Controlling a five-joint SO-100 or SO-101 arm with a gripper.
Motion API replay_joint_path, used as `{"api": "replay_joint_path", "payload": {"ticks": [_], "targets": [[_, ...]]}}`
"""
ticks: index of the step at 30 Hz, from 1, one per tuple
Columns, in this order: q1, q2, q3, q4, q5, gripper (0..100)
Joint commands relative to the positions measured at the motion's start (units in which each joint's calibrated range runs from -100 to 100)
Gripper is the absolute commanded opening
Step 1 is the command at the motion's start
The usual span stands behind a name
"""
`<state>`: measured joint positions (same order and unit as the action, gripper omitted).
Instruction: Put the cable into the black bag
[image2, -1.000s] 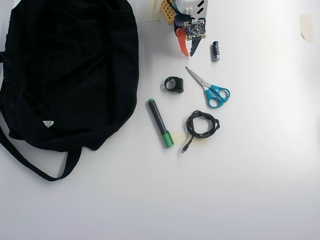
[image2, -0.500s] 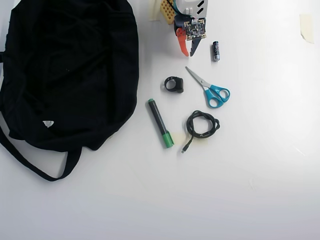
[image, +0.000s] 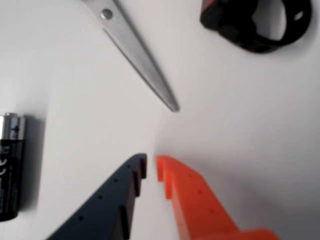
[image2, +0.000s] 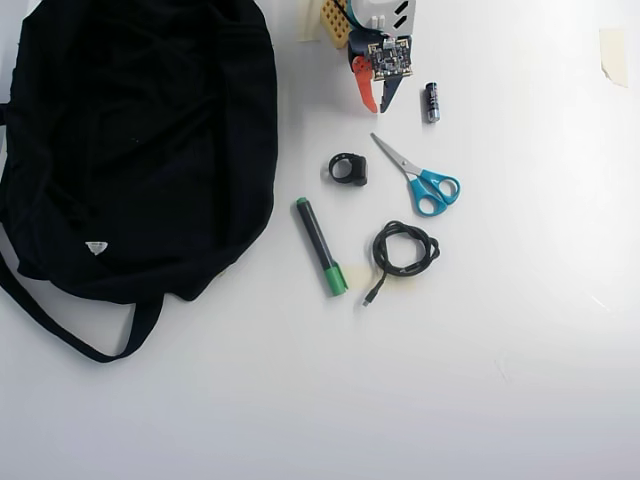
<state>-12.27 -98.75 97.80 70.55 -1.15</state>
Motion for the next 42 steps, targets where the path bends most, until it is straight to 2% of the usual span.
{"api": "replay_joint_path", "payload": {"ticks": [1, 26, 33, 42], "targets": [[-0.1, -0.7, 1.5, 1.5, 0.2, 2], [-0.8, -0.4, 1.5, 0.3, 0.2, 3], [-0.6, 0.2, 0.6, -15.5, -0.3, 2], [2.8, 10.7, -0.9, -55.5, 0.2, 2]]}}
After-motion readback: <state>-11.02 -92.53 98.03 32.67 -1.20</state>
